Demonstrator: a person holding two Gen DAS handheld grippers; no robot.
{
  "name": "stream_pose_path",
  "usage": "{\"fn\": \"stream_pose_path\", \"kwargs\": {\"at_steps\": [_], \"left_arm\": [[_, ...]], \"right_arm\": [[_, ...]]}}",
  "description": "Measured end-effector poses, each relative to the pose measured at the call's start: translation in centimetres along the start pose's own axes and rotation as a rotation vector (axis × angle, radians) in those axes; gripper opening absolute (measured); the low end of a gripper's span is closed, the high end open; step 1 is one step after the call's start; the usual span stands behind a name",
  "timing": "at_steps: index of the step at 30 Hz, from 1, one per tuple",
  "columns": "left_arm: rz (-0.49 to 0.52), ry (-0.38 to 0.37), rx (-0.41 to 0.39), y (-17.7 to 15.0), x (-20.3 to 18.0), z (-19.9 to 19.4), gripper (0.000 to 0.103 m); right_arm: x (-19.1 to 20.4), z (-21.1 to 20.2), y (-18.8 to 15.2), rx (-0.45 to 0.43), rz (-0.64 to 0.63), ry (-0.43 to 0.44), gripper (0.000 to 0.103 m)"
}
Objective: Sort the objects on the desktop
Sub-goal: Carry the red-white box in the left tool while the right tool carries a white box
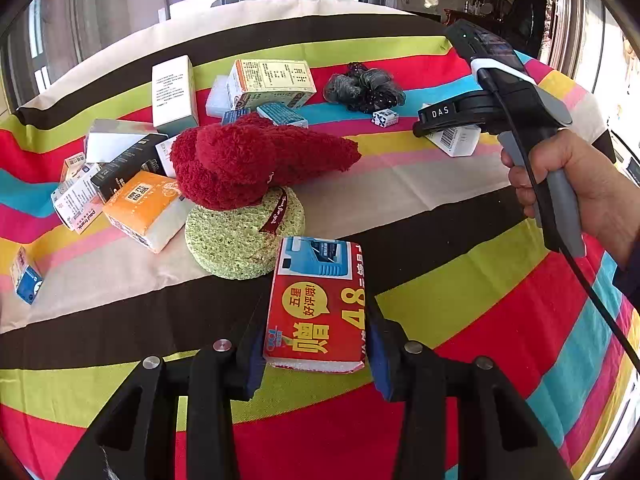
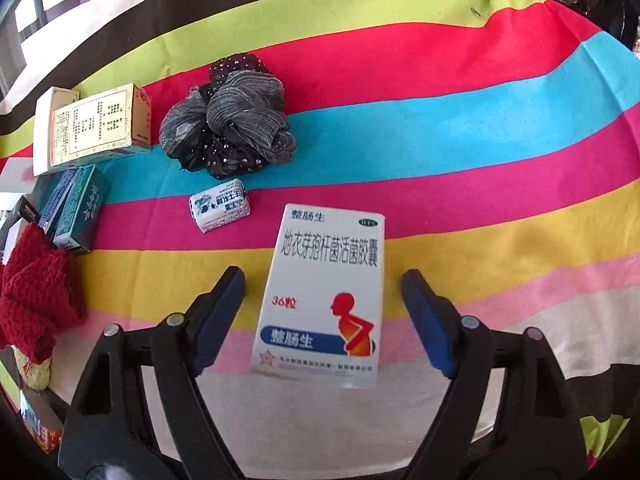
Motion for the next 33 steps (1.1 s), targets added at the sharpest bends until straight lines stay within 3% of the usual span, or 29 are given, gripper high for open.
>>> {"fn": "stream_pose_path", "kwargs": {"at_steps": [1,4,12,19,22,33], "left_arm": [[-0.005,0.004,0.0,0.0,0.2,0.0,0.043],[-0.018,0.008,-0.001,-0.1,0.4,-0.1,0.043],[-0.062,0.066,-0.018,-0.9,0.7,-1.1,0.042],[-0.143,0.081,-0.049,-4.8,0.9,-4.5,0.042],[-0.132,0.134,-0.06,-6.9,1.4,-6.3,0.042],[-0.264,0.181,-0.09,-12.2,5.1,-11.5,0.042]], "right_arm": [[0.2,-0.2,-0.2,0.024,0.0,-0.016,0.044],[1.4,-2.2,-2.5,-0.005,-0.064,-0.002,0.044],[3.7,-12.5,-16.3,-0.107,-0.252,0.088,0.044],[7.3,-18.5,-24.2,-0.174,-0.362,0.137,0.044],[9.0,-19.6,-25.7,-0.189,-0.394,0.17,0.044],[13.7,-21.4,-27.3,-0.213,-0.462,0.254,0.044]]}}
Point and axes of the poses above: each gripper's, at about its wrist camera, not at the fingertips, and z roughly the way its jaws point, x to its left, y to its top, the point moved 5 cm from there along z, roughly the way its jaws point, and after that the axes turned 8 degrees about -y, right-handed, at the moved point
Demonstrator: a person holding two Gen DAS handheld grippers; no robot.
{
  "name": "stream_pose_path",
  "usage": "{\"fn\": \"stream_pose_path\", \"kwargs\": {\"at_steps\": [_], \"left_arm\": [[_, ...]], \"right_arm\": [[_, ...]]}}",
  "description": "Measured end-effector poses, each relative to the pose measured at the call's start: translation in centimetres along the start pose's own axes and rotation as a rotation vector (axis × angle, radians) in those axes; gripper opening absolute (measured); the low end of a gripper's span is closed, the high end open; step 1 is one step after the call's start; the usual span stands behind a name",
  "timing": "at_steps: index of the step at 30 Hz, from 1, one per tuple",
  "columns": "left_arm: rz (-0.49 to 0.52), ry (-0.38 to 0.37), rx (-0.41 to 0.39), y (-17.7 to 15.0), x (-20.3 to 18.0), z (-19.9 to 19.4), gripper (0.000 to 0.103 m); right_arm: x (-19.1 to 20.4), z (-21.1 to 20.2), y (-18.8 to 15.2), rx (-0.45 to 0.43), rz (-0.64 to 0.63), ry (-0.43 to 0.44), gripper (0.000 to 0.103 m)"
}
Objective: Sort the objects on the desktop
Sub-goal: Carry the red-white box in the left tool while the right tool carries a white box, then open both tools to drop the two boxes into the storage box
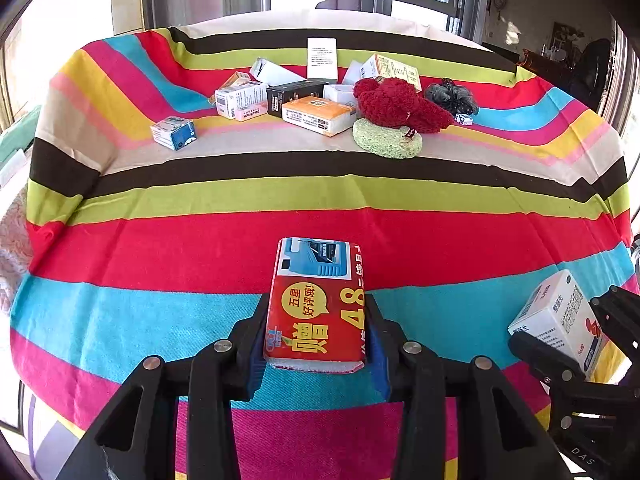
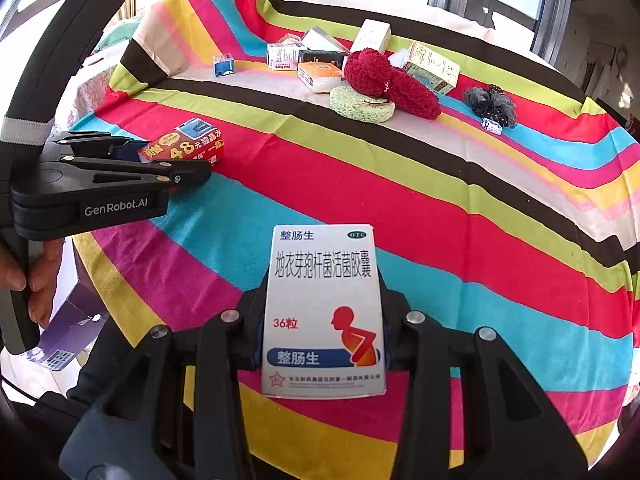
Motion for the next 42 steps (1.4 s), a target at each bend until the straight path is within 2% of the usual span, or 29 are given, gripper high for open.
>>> {"fn": "stream_pose_path", "kwargs": {"at_steps": [9,14,19,24,31,35,38,42], "left_arm": [[-0.064,0.002,-0.028,-1.9,2.8,-2.0,0.042],[-0.128,0.002,-0.059,-3.4,5.3,-3.8,0.042],[-0.196,0.051,-0.091,-5.4,8.8,-6.2,0.042],[-0.307,0.135,-0.131,-9.0,13.5,-9.7,0.042],[-0.52,0.296,-0.152,-15.9,21.5,-14.9,0.042],[-0.644,0.379,-0.137,-19.7,25.3,-16.5,0.042],[-0.718,0.41,-0.136,-21.7,27.2,-17.3,0.042],[-0.752,0.449,-0.116,-23.1,28.4,-17.4,0.042]], "right_arm": [[3.2,-0.7,0.7,-0.004,-0.039,0.053,0.044],[6.8,-1.1,1.2,-0.015,-0.118,0.089,0.044],[11.2,-1.4,1.9,-0.03,-0.214,0.146,0.044],[17.1,-2.4,2.6,-0.075,-0.36,0.221,0.044],[26.9,-4.1,1.6,-0.114,-0.582,0.408,0.044],[31.7,-3.9,0.3,-0.085,-0.688,0.487,0.044],[34.6,-3.6,-0.5,-0.051,-0.741,0.538,0.044],[37.2,-3.2,-1.4,-0.014,-0.775,0.59,0.044]]}}
Point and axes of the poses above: each gripper's, at about its wrist camera, not at the fingertips, and z roughly the way its jaws point, x to its left, y to its top, the point moved 5 cm from there along z, roughly the way its jaws point, and after that the axes turned 8 degrees about -y, right-handed, at the moved point
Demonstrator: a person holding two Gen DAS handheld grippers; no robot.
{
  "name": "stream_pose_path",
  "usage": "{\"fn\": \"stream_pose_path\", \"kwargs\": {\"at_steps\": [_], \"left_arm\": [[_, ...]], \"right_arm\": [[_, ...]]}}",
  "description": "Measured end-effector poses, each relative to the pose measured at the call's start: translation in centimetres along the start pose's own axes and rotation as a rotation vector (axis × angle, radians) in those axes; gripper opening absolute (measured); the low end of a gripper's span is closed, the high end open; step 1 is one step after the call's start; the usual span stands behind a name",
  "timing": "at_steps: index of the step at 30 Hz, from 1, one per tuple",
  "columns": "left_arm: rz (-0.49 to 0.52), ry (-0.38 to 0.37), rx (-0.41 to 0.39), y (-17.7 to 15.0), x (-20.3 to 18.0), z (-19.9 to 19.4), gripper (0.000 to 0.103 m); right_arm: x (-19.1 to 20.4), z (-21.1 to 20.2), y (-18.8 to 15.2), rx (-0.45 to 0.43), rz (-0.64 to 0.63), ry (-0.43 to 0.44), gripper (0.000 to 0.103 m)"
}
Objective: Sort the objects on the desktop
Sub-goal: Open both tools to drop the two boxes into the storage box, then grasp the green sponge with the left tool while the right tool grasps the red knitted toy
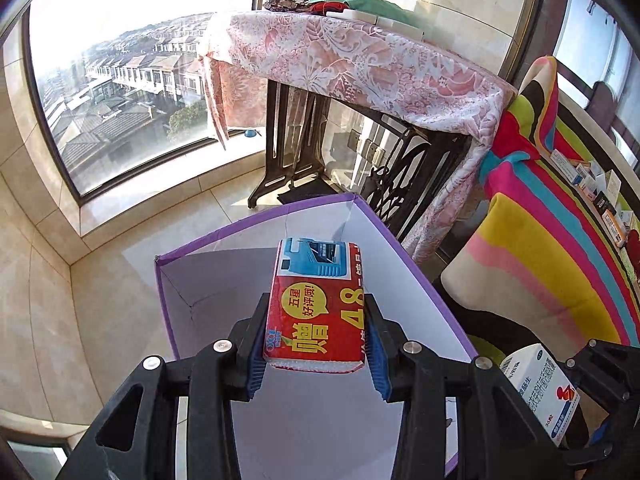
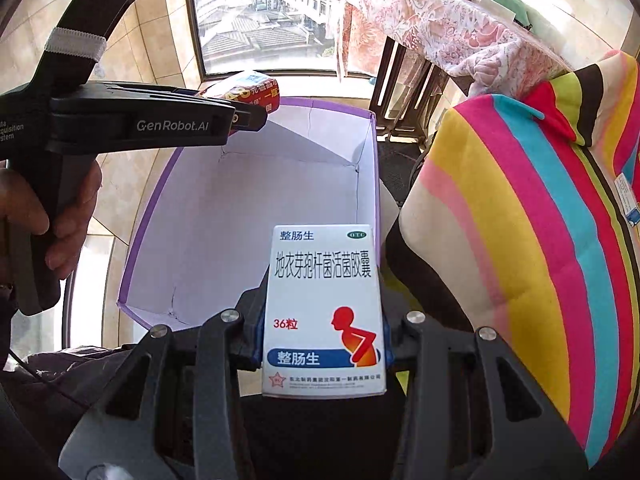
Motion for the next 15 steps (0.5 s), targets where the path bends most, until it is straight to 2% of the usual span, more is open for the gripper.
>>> {"fn": "stream_pose_path", "kwargs": {"at_steps": [4,5,6,7,8,9,11,13,15], "left_arm": [[-0.043,0.033,0.009,-0.2,1.8,0.4,0.043],[-0.05,0.037,0.011,0.1,2.4,0.6,0.047],[-0.061,0.04,0.011,0.1,2.5,0.6,0.051],[-0.067,0.04,0.008,0.2,2.6,0.6,0.063],[-0.066,0.046,0.001,0.4,2.5,0.5,0.079],[-0.058,0.059,-0.014,0.5,2.4,0.2,0.085],[-0.021,0.082,-0.047,0.8,1.4,-0.3,0.087],[0.037,0.1,-0.06,1.2,-0.3,-0.6,0.087],[0.109,0.07,-0.068,1.8,-2.8,-0.8,0.087]], "right_arm": [[1.3,1.1,0.7,-0.012,0.0,0.085,0.045],[1.4,1.1,0.7,-0.018,0.008,0.109,0.047],[1.4,1.1,0.6,-0.027,0.019,0.123,0.057],[1.4,0.6,0.6,-0.049,0.032,0.127,0.071],[1.2,0.0,0.4,-0.077,0.044,0.129,0.075],[0.9,-0.8,0.2,-0.104,0.053,0.129,0.078],[0.0,-2.3,0.1,-0.139,0.057,0.092,0.078],[-1.7,-4.4,-0.6,-0.186,0.059,0.013,0.078],[-4.3,-7.0,-1.7,-0.248,0.095,-0.053,0.078]]}}
Point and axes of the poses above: each gripper's, at about its wrist camera, not at the fingertips, and z roughly the way its jaws point, x to its left, y to its top, the point moved 5 cm from there along z, roughly the way its jaws point, and after that the axes turned 8 degrees about -y, right-handed, at the moved point
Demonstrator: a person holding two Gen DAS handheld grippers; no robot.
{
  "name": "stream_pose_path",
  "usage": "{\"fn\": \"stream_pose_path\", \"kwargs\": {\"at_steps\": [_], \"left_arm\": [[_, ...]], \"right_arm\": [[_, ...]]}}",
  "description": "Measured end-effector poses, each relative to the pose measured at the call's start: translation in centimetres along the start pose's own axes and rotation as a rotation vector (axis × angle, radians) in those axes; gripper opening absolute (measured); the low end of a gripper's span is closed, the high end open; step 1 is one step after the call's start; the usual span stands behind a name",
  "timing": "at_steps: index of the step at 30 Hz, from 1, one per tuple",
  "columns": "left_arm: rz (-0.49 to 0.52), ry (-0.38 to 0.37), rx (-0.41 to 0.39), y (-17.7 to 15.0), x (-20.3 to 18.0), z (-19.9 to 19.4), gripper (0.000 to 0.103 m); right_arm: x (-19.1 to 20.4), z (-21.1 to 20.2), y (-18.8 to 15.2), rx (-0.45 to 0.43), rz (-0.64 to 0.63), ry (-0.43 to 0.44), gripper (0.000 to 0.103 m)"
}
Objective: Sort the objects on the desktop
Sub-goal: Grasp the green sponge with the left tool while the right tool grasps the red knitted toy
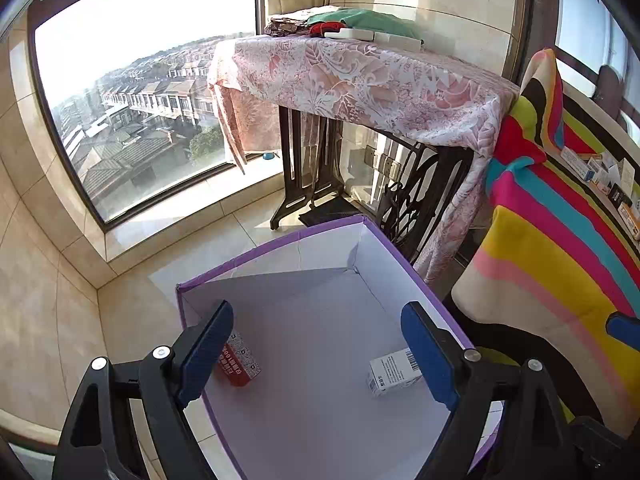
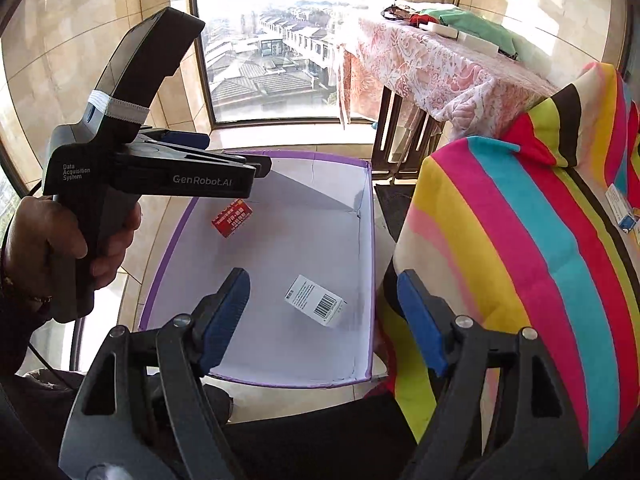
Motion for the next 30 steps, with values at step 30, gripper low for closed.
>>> {"fn": "stream_pose_path", "kwargs": {"at_steps": [30], "left_arm": [[0.632,-0.669,0.226,1.1,-45.2,4.1,0.087]], "right_arm": [[-45.5,-2.2,-11.5,0.199,0.406,-0.569,0.092]]}}
Point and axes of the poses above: each gripper's, at about its wrist camera, not at the fingertips, and z roughly the way its jaws point, x to its left, y to its top, the point moved 5 cm from there along z, roughly the way its jaws point, and after that the axes turned 8 degrees about -y, right-handed, at the moved point
